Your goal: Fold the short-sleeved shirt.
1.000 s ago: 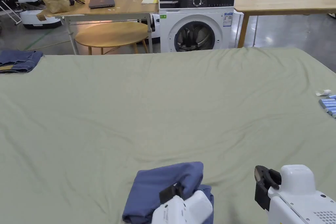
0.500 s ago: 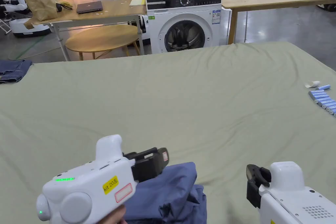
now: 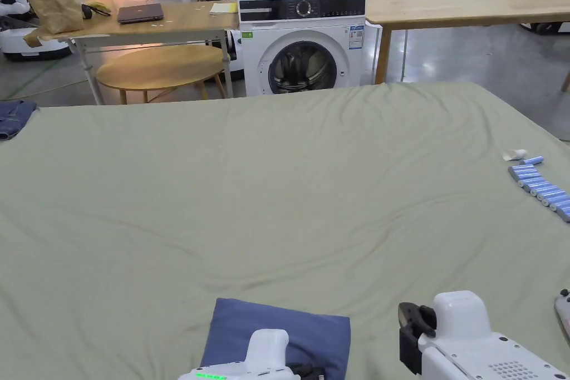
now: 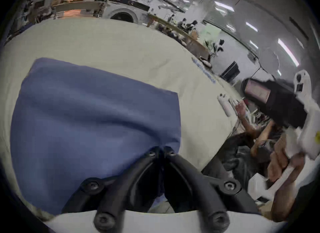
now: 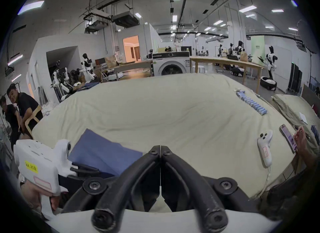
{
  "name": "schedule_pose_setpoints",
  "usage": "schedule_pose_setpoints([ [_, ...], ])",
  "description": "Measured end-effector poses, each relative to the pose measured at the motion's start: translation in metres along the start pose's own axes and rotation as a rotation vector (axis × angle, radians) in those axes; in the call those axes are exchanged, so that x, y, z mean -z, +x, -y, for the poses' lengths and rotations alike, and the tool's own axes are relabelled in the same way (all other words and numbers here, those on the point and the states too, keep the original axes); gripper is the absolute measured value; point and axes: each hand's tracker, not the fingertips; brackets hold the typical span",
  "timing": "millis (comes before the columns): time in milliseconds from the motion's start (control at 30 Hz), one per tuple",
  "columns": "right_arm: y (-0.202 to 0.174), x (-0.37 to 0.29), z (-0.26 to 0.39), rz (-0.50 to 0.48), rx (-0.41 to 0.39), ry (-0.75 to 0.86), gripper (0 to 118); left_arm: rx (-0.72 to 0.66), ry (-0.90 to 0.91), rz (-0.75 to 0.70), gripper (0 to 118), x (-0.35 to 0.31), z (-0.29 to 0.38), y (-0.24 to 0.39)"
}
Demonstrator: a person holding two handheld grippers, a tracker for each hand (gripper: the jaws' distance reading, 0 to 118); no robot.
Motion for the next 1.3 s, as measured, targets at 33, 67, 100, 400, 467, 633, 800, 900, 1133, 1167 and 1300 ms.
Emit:
schedule_pose_setpoints([
  [33,-0.001,0.003,0.003,-0.008,0.006,-0.019,0,-0.053,0.025,0.033,2,-0.006,-0.002,-0.002],
  [67,-0.003,0.008,0.005,-0.031,0.022,-0.046,0,-0.064,0.036,0.033,2,-0.013,-0.005,-0.001],
  [100,-0.007,0.013,0.006,-0.065,0.039,-0.063,0,-0.047,0.054,0.025,2,-0.027,-0.007,0.000],
  [400,-0.030,0.079,0.036,-0.445,0.272,-0.274,0,-0.157,0.208,0.001,107,-0.110,-0.020,-0.074],
  [467,-0.031,0.085,0.044,-0.307,0.200,-0.300,0,-0.200,0.209,-0.072,107,-0.116,-0.017,-0.099],
  [633,-0.023,0.088,0.045,-0.309,0.213,-0.301,0,-0.484,0.168,0.115,107,-0.087,-0.002,-0.155],
  [800,-0.026,0.089,0.041,-0.306,0.159,-0.286,0,-0.646,0.200,0.486,108,-0.031,0.002,-0.162],
  [900,-0.030,0.088,0.038,-0.297,0.153,-0.275,0,-0.699,0.170,0.522,66,-0.006,-0.004,-0.153],
  [1133,-0.054,0.081,0.009,-0.304,0.076,-0.222,0,-0.574,0.189,0.299,25,-0.068,-0.016,-0.177],
  [1167,-0.060,0.081,0.004,-0.315,0.073,-0.215,0,-0.560,0.207,0.275,25,-0.090,-0.017,-0.189],
  [1300,-0.090,0.084,-0.010,-0.365,0.045,-0.197,0,-0.494,0.254,0.127,25,-0.174,-0.026,-0.254],
])
